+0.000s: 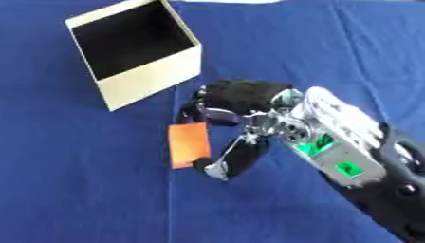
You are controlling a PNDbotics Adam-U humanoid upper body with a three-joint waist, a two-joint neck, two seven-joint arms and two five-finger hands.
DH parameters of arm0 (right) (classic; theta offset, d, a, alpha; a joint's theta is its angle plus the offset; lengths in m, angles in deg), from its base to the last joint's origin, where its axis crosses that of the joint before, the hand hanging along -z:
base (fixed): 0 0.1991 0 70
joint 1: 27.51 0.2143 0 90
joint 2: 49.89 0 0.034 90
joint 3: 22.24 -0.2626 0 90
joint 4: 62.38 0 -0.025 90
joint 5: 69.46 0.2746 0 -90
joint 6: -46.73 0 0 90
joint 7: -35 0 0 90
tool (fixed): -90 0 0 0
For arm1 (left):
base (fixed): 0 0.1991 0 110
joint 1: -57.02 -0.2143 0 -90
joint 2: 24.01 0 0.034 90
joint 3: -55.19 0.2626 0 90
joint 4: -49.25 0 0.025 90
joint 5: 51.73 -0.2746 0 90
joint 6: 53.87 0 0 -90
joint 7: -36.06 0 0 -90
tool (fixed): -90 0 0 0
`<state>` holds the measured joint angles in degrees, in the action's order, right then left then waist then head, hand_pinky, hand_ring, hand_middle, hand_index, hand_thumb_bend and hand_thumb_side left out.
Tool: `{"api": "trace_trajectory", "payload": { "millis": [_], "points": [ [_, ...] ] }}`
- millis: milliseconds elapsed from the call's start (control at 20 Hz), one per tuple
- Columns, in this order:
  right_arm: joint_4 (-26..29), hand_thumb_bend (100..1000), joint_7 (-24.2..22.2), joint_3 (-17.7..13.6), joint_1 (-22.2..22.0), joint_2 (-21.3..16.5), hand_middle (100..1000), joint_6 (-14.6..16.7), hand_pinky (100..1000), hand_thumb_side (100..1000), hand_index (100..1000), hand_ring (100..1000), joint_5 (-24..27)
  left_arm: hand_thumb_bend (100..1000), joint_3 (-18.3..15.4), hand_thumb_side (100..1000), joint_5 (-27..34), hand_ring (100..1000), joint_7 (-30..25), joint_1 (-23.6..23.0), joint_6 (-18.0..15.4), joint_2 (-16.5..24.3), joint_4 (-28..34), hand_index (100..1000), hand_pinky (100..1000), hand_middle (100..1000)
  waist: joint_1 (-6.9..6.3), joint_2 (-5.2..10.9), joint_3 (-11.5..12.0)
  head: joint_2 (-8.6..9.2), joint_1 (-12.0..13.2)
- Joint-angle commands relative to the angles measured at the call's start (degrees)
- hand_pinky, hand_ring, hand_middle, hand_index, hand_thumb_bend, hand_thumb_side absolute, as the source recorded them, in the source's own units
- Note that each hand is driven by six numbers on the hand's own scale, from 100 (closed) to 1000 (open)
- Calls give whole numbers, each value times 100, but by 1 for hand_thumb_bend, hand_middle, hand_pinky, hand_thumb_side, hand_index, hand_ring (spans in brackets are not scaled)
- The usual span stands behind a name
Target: Pick up objects on the table and place them in the box.
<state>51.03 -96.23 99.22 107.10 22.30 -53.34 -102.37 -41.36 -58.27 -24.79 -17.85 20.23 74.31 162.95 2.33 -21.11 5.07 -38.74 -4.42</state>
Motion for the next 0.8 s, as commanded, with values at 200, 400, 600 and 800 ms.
{"api": "trace_trajectory", "payload": {
  "millis": [200,400,600,800],
  "points": [
    [118,100,79,-280,640,-462,491,-18,774,100,679,719,502,571,-33,844,8,559,11,77,-29,214,90,657,575,616,7,162,22,132,-18],
    [118,100,88,-468,949,-564,492,-144,776,100,684,720,880,572,-23,844,8,560,5,97,-39,239,90,657,575,616,35,147,85,167,-100],
    [98,100,223,-714,1235,-627,485,-316,776,100,679,718,1232,572,-9,844,4,560,-9,104,-45,263,90,657,575,617,77,132,177,165,-268],
    [-290,100,398,-836,1573,-541,481,-443,773,100,677,714,1298,571,8,845,2,560,-26,90,-38,283,90,656,574,617,114,112,237,133,-396]
  ]
}}
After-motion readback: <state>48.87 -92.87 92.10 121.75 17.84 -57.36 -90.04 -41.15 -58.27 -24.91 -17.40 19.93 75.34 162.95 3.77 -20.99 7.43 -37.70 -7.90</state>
